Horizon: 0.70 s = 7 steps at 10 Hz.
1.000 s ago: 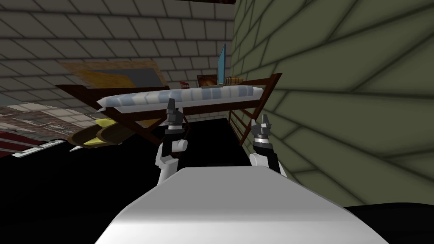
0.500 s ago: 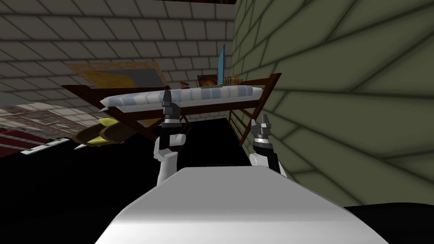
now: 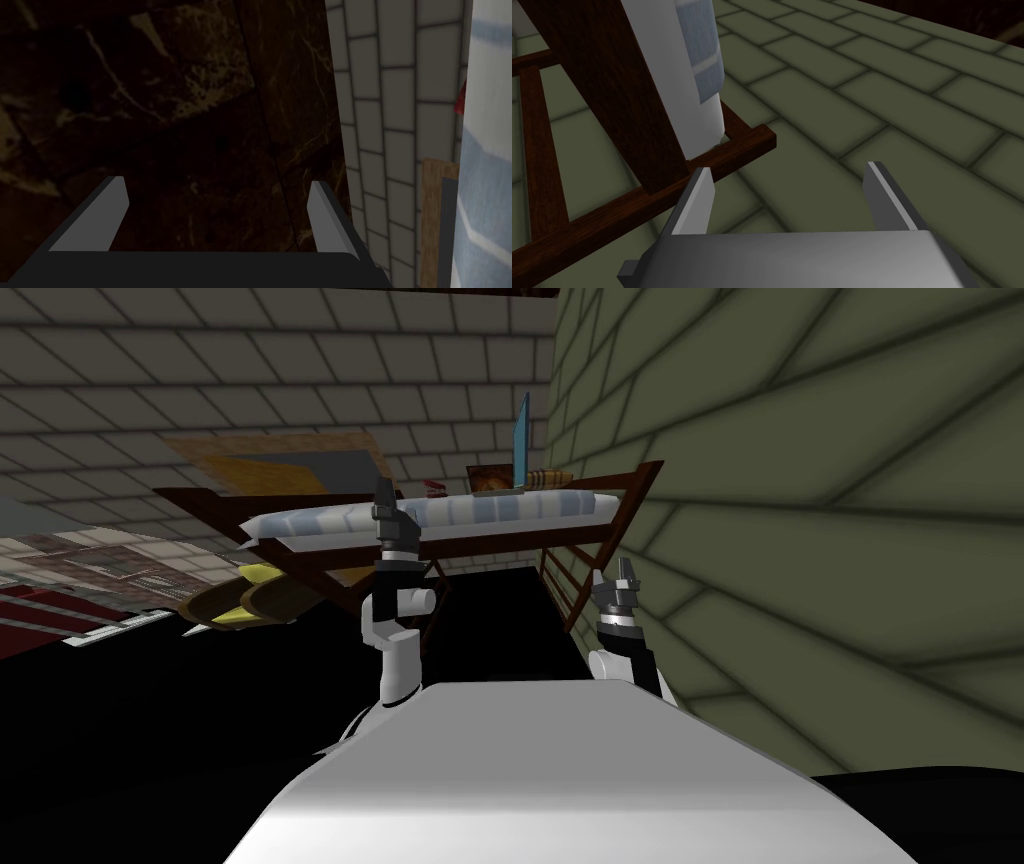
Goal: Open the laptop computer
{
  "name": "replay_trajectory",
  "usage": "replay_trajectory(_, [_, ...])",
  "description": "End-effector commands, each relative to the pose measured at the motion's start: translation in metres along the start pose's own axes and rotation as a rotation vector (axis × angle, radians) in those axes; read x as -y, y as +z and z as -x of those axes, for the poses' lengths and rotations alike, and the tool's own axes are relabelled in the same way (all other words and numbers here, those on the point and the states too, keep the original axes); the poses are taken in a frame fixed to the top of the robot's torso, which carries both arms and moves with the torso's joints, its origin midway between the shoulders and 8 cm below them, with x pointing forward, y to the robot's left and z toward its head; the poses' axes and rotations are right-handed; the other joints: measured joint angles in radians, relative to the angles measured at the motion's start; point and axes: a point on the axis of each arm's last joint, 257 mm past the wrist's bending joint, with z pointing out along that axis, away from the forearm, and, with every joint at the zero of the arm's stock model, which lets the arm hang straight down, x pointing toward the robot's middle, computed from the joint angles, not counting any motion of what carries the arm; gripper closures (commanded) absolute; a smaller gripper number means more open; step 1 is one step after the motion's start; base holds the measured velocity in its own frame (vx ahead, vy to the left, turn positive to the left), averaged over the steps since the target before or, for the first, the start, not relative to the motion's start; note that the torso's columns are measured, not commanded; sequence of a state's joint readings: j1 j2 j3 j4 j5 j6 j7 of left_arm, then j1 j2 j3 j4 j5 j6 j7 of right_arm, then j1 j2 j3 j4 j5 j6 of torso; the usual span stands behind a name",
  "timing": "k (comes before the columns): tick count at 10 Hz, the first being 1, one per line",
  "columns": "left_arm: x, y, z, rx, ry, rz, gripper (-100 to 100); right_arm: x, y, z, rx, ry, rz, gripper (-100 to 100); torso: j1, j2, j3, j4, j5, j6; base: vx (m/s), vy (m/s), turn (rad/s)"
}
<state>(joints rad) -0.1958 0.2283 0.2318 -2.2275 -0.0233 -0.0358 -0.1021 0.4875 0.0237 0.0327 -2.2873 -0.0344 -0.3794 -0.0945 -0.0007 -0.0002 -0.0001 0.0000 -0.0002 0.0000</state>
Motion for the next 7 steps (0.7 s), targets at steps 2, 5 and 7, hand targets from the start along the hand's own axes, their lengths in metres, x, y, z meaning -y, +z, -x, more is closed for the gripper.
replay_trajectory(2, [0.009, 0.025, 0.014, 0.032, 0.014, -0.013, -100, 0.0, 0.0, 0.0, 0.0, 0.0, 0.0, 0, 0.0, 0.001, 0.0, 0.0, 0.0, 0.0, -0.003, -0.045, 0.03])
replay_trajectory(5, [0.016, 0.046, 0.027, 0.064, 0.024, -0.016, -100, 0.0, 0.0, 0.0, 0.0, 0.0, 0.0, 0, 0.001, 0.0, 0.0, 0.0, 0.0, 0.0, 0.003, -0.034, 0.017])
replay_trajectory(7, [0.014, 0.06, 0.042, 0.094, 0.037, 0.003, -100, 0.0, 0.0, 0.0, 0.0, 0.0, 0.0, 0, 0.001, 0.001, 0.0, 0.0, 0.0, 0.0, 0.0, -0.033, 0.013])
